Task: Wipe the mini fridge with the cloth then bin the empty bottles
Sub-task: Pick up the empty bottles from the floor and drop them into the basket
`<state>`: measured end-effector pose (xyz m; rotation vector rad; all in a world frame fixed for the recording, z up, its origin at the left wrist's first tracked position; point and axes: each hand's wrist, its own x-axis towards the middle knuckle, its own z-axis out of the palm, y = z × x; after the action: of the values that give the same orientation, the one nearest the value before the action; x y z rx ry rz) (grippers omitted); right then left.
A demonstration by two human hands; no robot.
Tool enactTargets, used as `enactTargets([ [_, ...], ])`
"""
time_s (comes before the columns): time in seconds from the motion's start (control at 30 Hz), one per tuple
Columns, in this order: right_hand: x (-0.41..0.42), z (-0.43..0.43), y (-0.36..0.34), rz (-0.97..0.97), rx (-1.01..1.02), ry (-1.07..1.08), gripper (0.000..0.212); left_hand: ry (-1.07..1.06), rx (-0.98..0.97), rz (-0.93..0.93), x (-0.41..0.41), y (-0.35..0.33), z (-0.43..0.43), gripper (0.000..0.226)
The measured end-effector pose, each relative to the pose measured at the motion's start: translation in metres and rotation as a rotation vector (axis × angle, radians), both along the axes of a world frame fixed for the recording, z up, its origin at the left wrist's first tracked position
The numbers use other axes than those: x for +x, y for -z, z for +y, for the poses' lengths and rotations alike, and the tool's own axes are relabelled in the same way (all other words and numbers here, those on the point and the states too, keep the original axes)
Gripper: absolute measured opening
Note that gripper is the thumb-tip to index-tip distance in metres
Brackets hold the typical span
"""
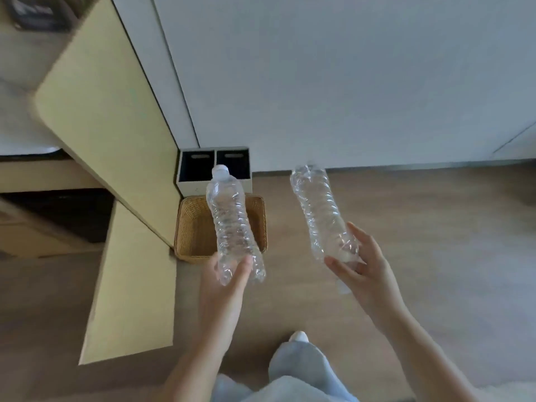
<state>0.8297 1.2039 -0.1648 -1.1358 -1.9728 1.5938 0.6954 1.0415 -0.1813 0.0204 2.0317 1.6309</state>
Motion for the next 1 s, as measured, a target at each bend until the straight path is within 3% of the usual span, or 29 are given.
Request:
enactTargets([
  [0.13,-0.056,0.051,-0.003,-0.030,-0.001,-0.160,0.058,-0.126,0.000,0.009,-0.028,-0.007,0.023,0.085],
  [0.23,-0.098,0.067,0.004,-0.065,-0.015,-0.237,0.060,-0.217,-0.002,-0.012,-0.043,-0.006,0.026,0.039],
  [0.27,-0.112,0.068,0.007,-0.070,-0.028,-0.246,0.061,-0.247,-0.002,-0.036,-0.051,-0.005,0.025,0.036],
  [0.37,-0.156,0.063,0.019,-0.085,-0.079,-0.283,0.061,-0.324,-0.026,-0.095,-0.085,0.009,0.018,0.080],
  [0.4,-0.172,0.061,0.024,-0.093,-0.093,-0.292,0.061,-0.338,-0.035,-0.117,-0.100,0.014,0.016,0.085],
  [0.57,-0.245,0.045,0.061,-0.117,-0.141,-0.205,0.059,-0.257,-0.074,-0.160,-0.181,0.043,0.007,0.069],
  [0.67,-0.294,0.035,0.088,-0.102,-0.188,-0.090,0.058,-0.231,-0.125,-0.172,-0.241,0.059,0.006,0.035],
  [0.87,-0.373,0.036,0.171,-0.115,-0.229,-0.060,0.064,-0.188,-0.245,-0.113,-0.318,0.130,0.036,0.058],
  [1.0,-0.406,0.042,0.247,-0.136,-0.275,-0.055,0.068,-0.176,-0.382,-0.079,-0.345,0.196,0.058,0.051],
])
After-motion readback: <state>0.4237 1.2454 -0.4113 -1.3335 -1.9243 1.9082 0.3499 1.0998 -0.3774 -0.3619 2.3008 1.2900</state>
